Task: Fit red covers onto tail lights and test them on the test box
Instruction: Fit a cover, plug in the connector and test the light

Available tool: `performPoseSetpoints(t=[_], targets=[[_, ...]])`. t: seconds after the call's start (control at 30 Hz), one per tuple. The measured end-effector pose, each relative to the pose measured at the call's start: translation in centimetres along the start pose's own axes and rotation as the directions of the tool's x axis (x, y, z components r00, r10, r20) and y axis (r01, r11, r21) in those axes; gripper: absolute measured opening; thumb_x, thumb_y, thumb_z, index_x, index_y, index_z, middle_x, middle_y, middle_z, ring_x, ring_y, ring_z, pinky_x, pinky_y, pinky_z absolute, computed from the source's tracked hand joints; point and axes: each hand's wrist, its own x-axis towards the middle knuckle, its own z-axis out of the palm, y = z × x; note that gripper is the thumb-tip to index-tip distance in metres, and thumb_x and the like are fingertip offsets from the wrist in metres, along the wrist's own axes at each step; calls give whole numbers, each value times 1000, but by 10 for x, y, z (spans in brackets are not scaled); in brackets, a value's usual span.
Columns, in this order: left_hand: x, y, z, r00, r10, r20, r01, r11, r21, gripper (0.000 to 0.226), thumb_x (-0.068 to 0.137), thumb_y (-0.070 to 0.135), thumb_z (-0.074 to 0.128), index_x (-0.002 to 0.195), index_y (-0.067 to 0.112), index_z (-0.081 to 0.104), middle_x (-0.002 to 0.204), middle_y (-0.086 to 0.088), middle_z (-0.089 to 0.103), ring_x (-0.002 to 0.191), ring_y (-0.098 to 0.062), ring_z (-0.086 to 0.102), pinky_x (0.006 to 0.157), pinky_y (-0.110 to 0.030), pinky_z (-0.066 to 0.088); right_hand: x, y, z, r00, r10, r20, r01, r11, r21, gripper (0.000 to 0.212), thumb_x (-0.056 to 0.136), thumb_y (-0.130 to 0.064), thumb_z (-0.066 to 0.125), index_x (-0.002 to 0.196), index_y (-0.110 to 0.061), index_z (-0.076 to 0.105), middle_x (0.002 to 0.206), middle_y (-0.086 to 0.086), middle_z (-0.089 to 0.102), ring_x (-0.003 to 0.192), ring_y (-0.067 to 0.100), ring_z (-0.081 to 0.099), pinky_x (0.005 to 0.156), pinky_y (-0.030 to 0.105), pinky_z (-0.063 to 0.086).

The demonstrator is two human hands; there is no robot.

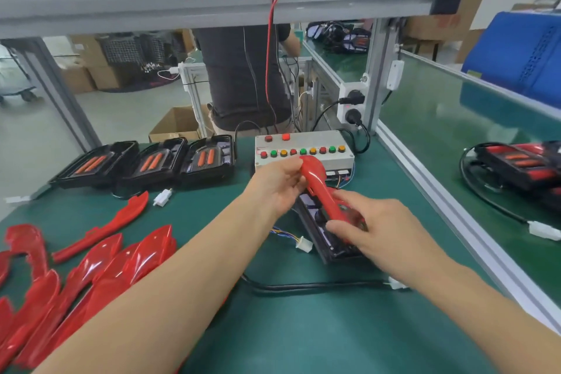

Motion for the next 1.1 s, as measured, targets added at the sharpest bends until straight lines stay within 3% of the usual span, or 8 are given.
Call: performPoseSetpoints(t=[0.1,0.23,0.33,0.5,0.63,0.73,0.97,1.1], targets=[[5,-2,1,998,51,-21,-46,977,206,12,95,6,48,87,7,57,73,-4,63,62,-12,59,51,-19,50,-1,5,1,1000,0,-16,0,1000,-11,26,91,-41,57,116,-35,57,65,-4,60,58,12,51,57,24,43],[21,-2,-9,953,259,-155,-78,709,701,24,95,22,45,71,19,47,64,1,45,55,-13,44,52,-23,41,-5,8,-4,996,56,-64,-55,998,11,16,93,-40,52,97,-25,59,60,-2,56,55,15,48,50,21,35],[24,-9,-14,978,85,-189,81,681,728,17,94,22,49,78,17,51,57,0,52,42,-9,49,36,-16,39,-13,1,-1,999,0,-54,-3,998,-57,23,92,-44,46,99,-23,54,62,-1,51,62,25,49,60,36,39],[25,-11,-10,984,-73,-165,178,526,832,37,95,28,48,61,16,48,32,6,45,24,-6,40,46,-21,35,-25,-7,11,992,-120,-48,104,962,-251,31,95,-48,38,120,-32,46,89,-3,65,81,26,58,62,35,35],[18,-16,-5,979,-122,-166,202,719,665,23,98,19,43,81,11,56,58,-4,60,49,-16,58,48,-29,49,-29,-5,15,989,-148,-26,130,928,-348,40,97,-50,30,129,-31,41,95,-3,68,86,25,62,66,35,43],[15,-18,-4,975,-163,-152,215,865,453,24,99,13,35,82,10,53,48,-5,60,39,-17,58,47,-30,53,-29,-5,19,987,-160,-5,142,890,-432,43,98,-53,22,131,-31,38,98,-2,69,90,28,63,65,35,39],[6,-33,-7,974,-144,-173,178,963,204,27,100,19,41,85,8,60,70,-11,68,67,-25,62,58,-35,50,-25,-12,31,984,-175,-38,129,836,-533,52,101,-44,27,147,-21,28,96,1,70,85,27,65,55,34,26],[3,-38,-10,981,-113,-157,134,983,126,28,100,24,44,86,9,63,71,-11,71,64,-24,67,56,-34,52,-27,-18,36,981,-180,-76,116,849,-515,53,101,-44,30,148,-20,28,95,2,70,84,28,66,55,33,26]])
